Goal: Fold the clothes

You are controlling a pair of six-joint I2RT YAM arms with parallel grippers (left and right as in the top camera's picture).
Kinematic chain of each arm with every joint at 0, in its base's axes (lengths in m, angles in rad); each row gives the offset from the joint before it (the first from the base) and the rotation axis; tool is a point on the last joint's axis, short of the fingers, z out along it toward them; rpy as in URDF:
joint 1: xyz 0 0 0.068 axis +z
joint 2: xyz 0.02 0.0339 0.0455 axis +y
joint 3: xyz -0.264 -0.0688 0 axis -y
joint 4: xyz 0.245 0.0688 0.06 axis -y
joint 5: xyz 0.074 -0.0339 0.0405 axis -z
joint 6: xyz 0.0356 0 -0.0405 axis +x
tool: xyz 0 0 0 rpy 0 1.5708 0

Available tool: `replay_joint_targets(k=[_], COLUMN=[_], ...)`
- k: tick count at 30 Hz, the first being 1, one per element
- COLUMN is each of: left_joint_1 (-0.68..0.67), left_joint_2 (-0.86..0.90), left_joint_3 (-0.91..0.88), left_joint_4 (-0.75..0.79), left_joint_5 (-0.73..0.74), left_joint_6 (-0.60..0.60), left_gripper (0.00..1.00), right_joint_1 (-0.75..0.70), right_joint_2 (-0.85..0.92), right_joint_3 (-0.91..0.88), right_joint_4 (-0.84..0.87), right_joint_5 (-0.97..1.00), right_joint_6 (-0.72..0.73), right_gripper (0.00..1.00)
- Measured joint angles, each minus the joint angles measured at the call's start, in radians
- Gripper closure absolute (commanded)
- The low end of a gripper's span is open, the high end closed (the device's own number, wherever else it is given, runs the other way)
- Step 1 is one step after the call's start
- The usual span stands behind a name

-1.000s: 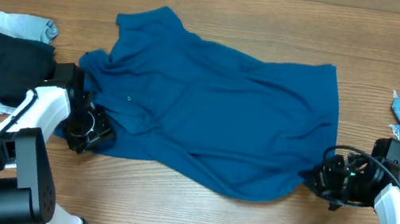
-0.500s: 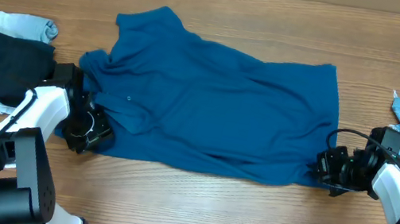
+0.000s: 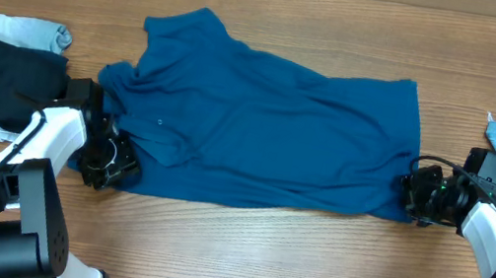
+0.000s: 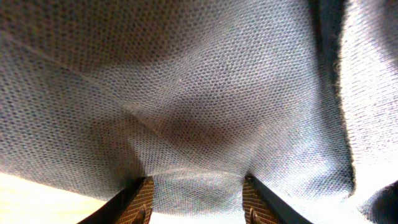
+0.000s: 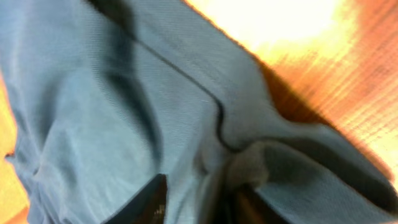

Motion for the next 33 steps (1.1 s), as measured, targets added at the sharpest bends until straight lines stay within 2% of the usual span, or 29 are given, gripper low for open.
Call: replay_joint_targets(k=[1, 2, 5, 10, 16, 18, 28, 30, 32, 33], left_joint_1=[0.000, -0.001, -0.013, -0.014, -0.015, -0.016, -0.019, -0.019, -0.019, -0.019], left_joint_2=[0.000, 0.000, 0.000, -0.002, -0.004, -0.004, -0.006, -0.006, -0.006, -0.006], left_joint_3=[0.000, 0.000, 0.000, 0.000, -0.001, -0.001, -0.001, -0.001, -0.001, -0.001], left_joint_4=[0.001, 0.003, 0.004, 0.010, 0.015, 0.020, 0.030, 0.031, 0.031, 0.031], left_joint_5=[0.000, 0.000, -0.008, -0.011, -0.008, -0.008, -0.008, -0.008, -0.008, -0.008], left_joint_6=[0.001, 0.001, 0.001, 0.001, 0.002, 0.001, 0.001, 0.002, 0.002, 0.002], left_gripper=[0.49, 0.49, 0.48, 0.46, 0.45, 0.44, 0.44, 0.44, 0.44, 0.44], right_joint_1=[0.000, 0.000, 0.000, 0.000, 0.000, 0.000, 0.002, 0.024, 0.066, 0.080], right_joint_2=[0.000, 0.000, 0.001, 0.002, 0.002, 0.002, 0.002, 0.002, 0.002, 0.002], right_joint_3=[-0.001, 0.002, 0.046, 0.178, 0.185, 0.185, 0.097, 0.075, 0.068, 0.067], right_joint_4=[0.048, 0.108, 0.106, -0.075, -0.473, -0.499, -0.288, -0.254, -0.222, -0.200], right_joint_5=[-0.023, -0.056, -0.107, -0.121, -0.134, -0.111, -0.013, -0.007, -0.007, -0.007], right_joint_6=[-0.027, -0.077, -0.181, -0.254, -0.364, -0.385, -0.352, -0.336, -0.317, -0.309], right_gripper=[0.43, 0.43, 0.42, 0.38, 0.44, 0.47, 0.58, 0.72, 0.92, 0.96])
